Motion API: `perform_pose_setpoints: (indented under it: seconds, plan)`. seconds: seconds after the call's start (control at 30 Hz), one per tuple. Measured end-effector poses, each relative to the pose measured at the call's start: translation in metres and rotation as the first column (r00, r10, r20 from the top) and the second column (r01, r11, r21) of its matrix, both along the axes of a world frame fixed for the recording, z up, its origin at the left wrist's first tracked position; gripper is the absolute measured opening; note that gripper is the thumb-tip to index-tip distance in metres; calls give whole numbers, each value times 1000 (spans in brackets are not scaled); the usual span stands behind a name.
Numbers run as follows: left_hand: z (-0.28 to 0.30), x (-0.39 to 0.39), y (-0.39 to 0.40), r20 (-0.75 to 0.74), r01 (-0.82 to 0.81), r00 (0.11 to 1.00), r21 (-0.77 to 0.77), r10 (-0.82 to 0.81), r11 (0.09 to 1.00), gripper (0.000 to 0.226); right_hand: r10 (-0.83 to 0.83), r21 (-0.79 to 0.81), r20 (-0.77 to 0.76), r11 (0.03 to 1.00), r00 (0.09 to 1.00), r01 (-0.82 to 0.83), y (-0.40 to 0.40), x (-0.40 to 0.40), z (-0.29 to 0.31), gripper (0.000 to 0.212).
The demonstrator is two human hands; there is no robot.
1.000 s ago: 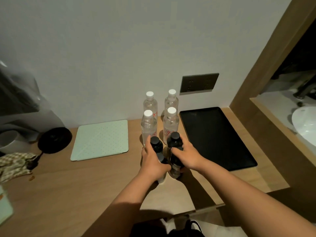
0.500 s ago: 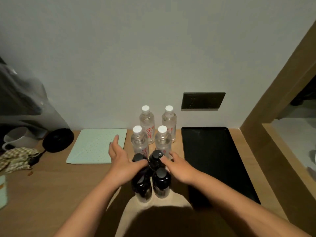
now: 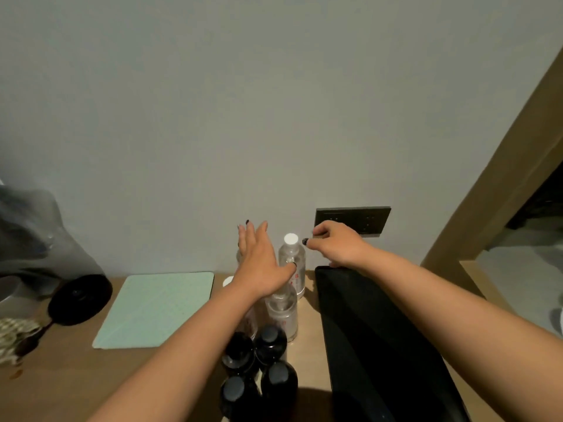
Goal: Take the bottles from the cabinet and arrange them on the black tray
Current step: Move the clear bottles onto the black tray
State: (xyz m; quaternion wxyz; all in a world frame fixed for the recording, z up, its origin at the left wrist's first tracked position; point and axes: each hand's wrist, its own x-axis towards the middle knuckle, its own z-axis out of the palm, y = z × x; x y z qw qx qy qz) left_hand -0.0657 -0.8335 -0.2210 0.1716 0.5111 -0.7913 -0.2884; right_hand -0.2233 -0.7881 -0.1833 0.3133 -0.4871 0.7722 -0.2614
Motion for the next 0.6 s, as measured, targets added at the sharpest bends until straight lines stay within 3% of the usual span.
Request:
perform_pose_setpoints:
  seconds: [0.13,0.27,0.47,0.6]
  plan:
    - [-10,-2,-21,115,24,993,37,-28,999,103,45,-20,-116,999,992,-48,-26,12,-15,59]
    - [-21,0,-30,170,37,984,63,-47,997,103,67,7,-100,998,993,-66,-49,21,-37,69]
    - [-29,-2,-31,143,21,990,14,-23,1000,98,73,-1,-191,997,979,-75,-58,20,-65,32]
    - [-27,-4,-30,156,8,988,21,-11,1000,97,62,-56,-200,996,978,-74,-53,14,-65,26]
